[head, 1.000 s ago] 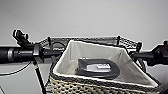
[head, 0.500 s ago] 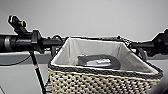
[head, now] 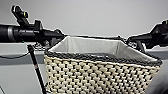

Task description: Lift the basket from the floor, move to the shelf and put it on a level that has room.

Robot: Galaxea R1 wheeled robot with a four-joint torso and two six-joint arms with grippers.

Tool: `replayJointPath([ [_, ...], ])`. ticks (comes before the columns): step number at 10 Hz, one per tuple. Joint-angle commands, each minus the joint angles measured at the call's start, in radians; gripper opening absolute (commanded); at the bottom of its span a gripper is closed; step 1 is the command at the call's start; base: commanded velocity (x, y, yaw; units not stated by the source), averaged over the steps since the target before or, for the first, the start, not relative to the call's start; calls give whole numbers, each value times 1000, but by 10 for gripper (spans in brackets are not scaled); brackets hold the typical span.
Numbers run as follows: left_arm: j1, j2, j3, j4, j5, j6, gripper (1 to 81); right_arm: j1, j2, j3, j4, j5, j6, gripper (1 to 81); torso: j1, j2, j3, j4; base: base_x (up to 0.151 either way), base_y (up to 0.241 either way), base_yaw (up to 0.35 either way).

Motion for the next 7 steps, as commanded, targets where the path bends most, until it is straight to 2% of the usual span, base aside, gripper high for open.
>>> replayJointPath([
  [1,-191,80,-110,-12,-7,-40,10,176,75,-107,11,13,7,10,0,0,0,0,0,0,0],
  [6,-207,160,-325,8,102,-49,10,204,161,-268,-8,-34,19,10,0,0,0,0,0,0,0],
  [7,-211,183,-360,14,104,-49,10,214,185,-305,-9,-42,19,10,0,0,0,0,0,0,0],
])
